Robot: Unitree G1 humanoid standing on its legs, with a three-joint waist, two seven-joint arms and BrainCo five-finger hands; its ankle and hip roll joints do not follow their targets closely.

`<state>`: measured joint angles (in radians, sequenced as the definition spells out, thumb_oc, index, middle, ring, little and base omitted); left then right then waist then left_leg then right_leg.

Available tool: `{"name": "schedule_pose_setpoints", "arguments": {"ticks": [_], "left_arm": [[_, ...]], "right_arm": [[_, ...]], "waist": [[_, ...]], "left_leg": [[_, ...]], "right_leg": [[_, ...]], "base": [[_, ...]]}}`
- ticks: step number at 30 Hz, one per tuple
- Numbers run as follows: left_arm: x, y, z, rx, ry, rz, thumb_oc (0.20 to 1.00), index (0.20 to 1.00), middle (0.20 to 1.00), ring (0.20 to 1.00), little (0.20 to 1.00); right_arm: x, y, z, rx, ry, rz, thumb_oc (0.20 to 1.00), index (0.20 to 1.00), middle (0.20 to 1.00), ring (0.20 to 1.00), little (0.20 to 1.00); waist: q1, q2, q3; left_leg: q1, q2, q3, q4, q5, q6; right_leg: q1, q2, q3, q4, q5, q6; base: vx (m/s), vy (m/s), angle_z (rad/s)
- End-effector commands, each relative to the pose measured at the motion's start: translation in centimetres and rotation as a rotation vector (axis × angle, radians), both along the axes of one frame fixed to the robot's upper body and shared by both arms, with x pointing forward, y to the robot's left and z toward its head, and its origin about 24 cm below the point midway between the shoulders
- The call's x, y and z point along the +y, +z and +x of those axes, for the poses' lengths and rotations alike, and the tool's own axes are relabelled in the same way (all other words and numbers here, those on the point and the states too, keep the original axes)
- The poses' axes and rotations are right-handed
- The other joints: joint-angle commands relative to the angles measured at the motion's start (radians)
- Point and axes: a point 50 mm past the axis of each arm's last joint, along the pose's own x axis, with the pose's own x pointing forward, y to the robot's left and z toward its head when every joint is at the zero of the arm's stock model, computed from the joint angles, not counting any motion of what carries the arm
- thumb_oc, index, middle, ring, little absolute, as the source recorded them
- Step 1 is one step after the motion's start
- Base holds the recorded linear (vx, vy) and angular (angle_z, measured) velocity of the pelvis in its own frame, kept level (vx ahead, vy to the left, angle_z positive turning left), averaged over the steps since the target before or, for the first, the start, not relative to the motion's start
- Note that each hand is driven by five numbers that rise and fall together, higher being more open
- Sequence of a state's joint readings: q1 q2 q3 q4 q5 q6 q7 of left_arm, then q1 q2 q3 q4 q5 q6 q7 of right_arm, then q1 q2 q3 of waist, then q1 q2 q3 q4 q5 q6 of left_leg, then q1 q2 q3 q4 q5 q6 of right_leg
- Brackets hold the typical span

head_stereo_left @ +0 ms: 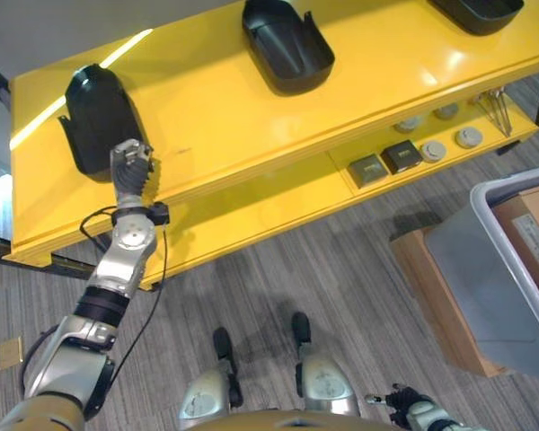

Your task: Move parts from the plastic box to the shelf.

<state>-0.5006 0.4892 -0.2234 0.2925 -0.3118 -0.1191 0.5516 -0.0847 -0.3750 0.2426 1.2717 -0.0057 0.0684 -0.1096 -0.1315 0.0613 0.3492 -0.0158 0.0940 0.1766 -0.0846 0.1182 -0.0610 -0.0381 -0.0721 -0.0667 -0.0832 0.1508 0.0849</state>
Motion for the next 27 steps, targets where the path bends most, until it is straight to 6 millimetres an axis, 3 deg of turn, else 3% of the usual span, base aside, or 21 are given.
{"name": "schedule_pose_setpoints", "arguments": {"ticks": [1,16,27], "left_arm": [[-0.2,2.0,0.5,-0.09,-0.005,0.02,0.2,0.2,0.2,0.2,0.2],[0.6,-1.3,0.6,0.017,0.077,-0.052,0.2,0.2,0.2,0.2,0.2],[3.1,-2.3,1.5,0.076,0.22,-0.079,0.2,0.2,0.2,0.2,0.2]], "right_arm": [[-1.1,0.0,-1.6,0.065,0.003,-0.032,1.0,1.0,1.0,1.0,1.0],[-0.8,0.0,-1.2,0.053,-0.004,-0.028,1.0,1.0,1.0,1.0,1.0],[-0.7,0.0,-0.8,0.055,0.018,-0.034,1.0,1.0,1.0,1.0,1.0]], "waist": [[0.011,-0.022,-0.029],[0.012,-0.027,-0.019],[-0.005,-0.033,-0.018]], "left_leg": [[-0.008,0.008,-0.011,-0.003,-0.034,0.014],[-0.015,0.008,-0.013,-0.003,-0.03,0.015],[-0.014,0.013,0.0,-0.003,-0.03,0.012]], "right_leg": [[-0.009,-0.048,0.027,-0.004,-0.042,0.019],[-0.016,-0.049,0.025,-0.004,-0.04,0.019],[-0.021,-0.047,0.03,-0.004,-0.039,0.019]], "base": [[0.0,0.0,0.0],[0.0,0.0,0.0],[0.0,0.0,0.0]]}}
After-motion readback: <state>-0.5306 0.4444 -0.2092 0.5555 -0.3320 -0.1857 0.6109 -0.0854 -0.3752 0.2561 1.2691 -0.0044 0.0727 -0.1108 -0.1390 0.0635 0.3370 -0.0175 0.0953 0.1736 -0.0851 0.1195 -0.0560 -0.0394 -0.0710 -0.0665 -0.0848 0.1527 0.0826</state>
